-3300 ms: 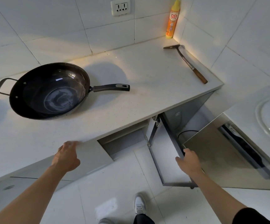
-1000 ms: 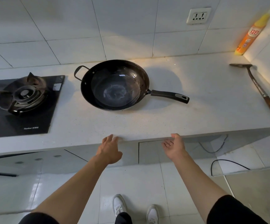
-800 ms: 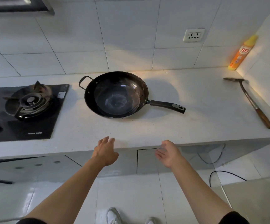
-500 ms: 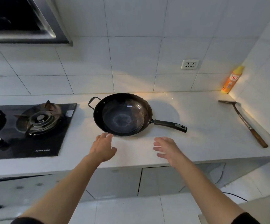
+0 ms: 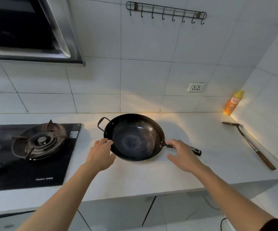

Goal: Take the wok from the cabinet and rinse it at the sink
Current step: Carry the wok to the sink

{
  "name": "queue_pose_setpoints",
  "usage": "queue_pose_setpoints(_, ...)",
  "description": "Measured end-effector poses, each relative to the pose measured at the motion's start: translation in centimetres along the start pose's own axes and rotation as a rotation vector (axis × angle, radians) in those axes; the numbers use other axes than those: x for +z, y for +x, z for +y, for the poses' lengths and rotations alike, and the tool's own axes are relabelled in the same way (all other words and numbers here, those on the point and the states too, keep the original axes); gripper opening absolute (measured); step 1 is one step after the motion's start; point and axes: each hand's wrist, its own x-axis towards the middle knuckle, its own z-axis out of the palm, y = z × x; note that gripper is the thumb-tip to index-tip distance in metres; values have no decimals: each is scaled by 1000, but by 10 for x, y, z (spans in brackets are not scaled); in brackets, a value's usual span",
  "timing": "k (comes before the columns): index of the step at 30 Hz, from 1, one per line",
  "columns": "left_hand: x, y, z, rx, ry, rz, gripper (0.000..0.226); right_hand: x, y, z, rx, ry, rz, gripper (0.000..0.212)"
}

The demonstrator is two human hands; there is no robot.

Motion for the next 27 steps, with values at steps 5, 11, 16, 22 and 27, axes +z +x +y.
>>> queue_pose_setpoints(5,3,23,-7,5,12,8,51,0,26,10,2,-42,0,51)
queue_pose_setpoints(11,9,58,-10,-34,125,-53,54,14,73,49,-22,25,30,48)
queue_pose_setpoints(16,4,98,-8,-97,208,-96,56,23,120,87,-38,35,39,47)
queue_pose_setpoints(22,-6,140,-7,-82,262,-148,60,26,158,114,-59,-91,-121,60)
queue_pose_setpoints(27,-24,173,-24,-12,407,-229,67,32,176,119,-63,-228,-352,77)
